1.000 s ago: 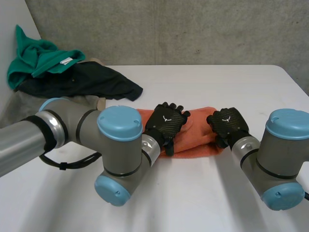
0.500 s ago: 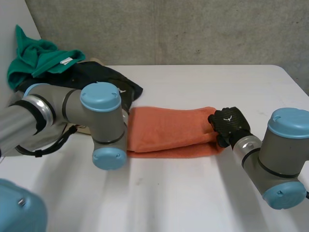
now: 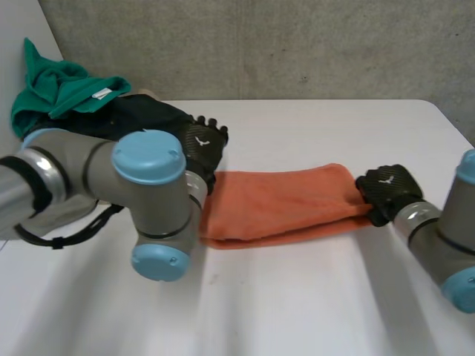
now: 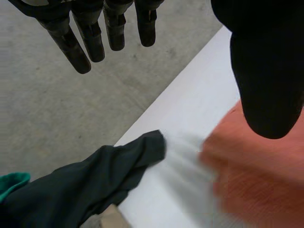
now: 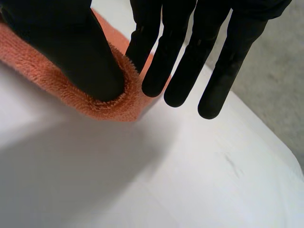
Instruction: Fold the laundry.
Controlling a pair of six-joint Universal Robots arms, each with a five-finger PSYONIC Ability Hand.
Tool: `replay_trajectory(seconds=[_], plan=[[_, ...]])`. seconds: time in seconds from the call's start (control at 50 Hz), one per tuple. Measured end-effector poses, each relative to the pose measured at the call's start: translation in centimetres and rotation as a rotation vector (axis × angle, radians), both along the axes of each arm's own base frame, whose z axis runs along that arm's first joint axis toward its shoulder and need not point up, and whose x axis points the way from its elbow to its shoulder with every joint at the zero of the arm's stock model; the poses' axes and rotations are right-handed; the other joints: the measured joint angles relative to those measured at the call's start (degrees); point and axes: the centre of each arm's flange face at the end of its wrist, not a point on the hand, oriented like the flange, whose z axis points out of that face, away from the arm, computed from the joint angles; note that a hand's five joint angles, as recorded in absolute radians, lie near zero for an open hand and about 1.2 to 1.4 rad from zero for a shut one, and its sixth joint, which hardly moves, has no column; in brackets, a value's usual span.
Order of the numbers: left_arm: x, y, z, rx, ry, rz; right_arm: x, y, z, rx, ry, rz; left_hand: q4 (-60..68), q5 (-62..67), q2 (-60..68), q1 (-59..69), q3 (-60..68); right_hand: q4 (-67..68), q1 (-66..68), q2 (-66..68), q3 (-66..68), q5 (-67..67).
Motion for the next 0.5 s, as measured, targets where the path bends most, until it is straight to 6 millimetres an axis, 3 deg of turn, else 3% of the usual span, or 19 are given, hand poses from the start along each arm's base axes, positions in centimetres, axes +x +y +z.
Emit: replay_trajectory(seconds=[0.08,0.18,0.28,0.3,0.34,0.4,0.44,0.5], plan=[[1.2,0.3,1.4,0.008,0.039,0.009,-0.8,-0.4,0.6,-0.006,0.099,0.016,0.00,0.00,0.00,0.00,0.00,0.01,0.00,0.00,0.05,0.00],[2.0,1.1,2.9,0.025,0.104,-0.005,1.6,-0.1,2.1,-0.105,0.161,0.106,0.00,0.00,0.00,0.00,0.00,0.01,0.00,0.00,0.05,0.00],[2.7,1.6,3.7,0.044,0.150,-0.003,8.3,2.9,3.8,-0.282,0.098,0.313,0.00,0.00,0.00,0.00,0.00,0.02,0.00,0.00,0.05,0.00],[2.8,1.6,3.8,0.045,0.152,-0.002,8.8,3.2,3.8,-0.292,0.089,0.333,0.00,0.00,0.00,0.00,0.00,0.02,0.00,0.00,0.05,0.00],[3.3,1.5,4.1,0.049,0.166,0.014,12.2,5.9,3.4,-0.344,0.030,0.478,0.00,0.00,0.00,0.00,0.00,0.02,0.00,0.00,0.05,0.00],[4.0,1.2,4.4,0.051,0.175,0.035,15.7,9.1,2.2,-0.381,-0.031,0.649,0.00,0.00,0.00,0.00,0.00,-0.05,0.00,-0.04,-0.01,-0.01],[4.5,0.9,4.6,0.051,0.178,0.052,17.3,10.5,1.1,-0.386,-0.052,0.724,0.00,0.00,0.00,0.00,0.00,-5.67,-2.43,-4.86,-5.24,-3.52],[5.1,0.4,4.7,0.052,0.179,0.070,18.2,11.0,0.0,-0.370,-0.060,0.746,0.00,0.00,0.00,0.00,0.00,-24.33,-21.56,-24.83,-24.77,-22.16]])
